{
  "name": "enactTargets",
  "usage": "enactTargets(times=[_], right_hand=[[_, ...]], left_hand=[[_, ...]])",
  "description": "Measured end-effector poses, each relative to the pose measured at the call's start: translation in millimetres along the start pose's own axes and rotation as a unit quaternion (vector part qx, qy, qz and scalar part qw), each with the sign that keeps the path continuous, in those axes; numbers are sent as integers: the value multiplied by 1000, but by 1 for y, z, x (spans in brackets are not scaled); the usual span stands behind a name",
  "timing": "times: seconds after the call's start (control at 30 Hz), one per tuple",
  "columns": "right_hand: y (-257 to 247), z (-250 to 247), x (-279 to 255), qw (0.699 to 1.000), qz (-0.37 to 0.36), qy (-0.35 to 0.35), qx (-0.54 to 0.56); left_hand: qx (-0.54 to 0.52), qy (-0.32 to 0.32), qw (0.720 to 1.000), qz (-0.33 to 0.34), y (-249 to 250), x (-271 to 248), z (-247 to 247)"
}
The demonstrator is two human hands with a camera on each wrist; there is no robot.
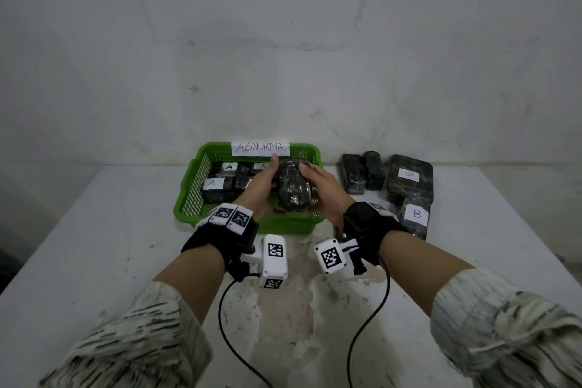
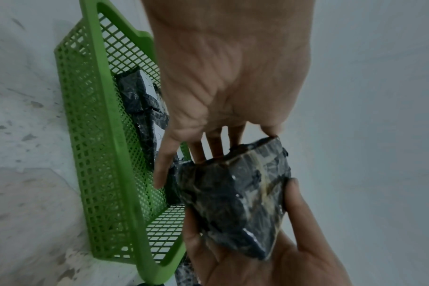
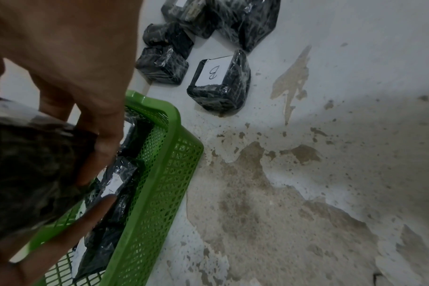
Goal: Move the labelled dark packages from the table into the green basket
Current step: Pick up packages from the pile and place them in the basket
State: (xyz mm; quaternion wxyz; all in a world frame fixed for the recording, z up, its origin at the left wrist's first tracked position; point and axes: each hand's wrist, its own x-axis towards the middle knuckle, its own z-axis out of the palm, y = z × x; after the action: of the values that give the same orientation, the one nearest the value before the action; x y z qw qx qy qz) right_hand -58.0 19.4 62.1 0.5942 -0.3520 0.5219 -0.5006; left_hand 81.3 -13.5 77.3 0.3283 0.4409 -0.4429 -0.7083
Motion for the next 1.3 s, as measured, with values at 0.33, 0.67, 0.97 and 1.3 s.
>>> enactTargets(times=[0.33, 0.67, 0.97, 1.3], right_hand=[[-4, -5, -9, 999, -2, -25, -33], [-4, -11, -11, 997, 2, -58, -48], [-3, -5, -14, 993, 36, -107, -19], [4, 5, -9, 997, 27, -56, -47]], left_hand=[[28, 5, 999, 31, -4, 2, 0], [21, -8, 1000, 6, -2, -2, 2], [13, 43, 999, 19, -7, 0, -1], [55, -18, 997, -55, -4, -5, -9]])
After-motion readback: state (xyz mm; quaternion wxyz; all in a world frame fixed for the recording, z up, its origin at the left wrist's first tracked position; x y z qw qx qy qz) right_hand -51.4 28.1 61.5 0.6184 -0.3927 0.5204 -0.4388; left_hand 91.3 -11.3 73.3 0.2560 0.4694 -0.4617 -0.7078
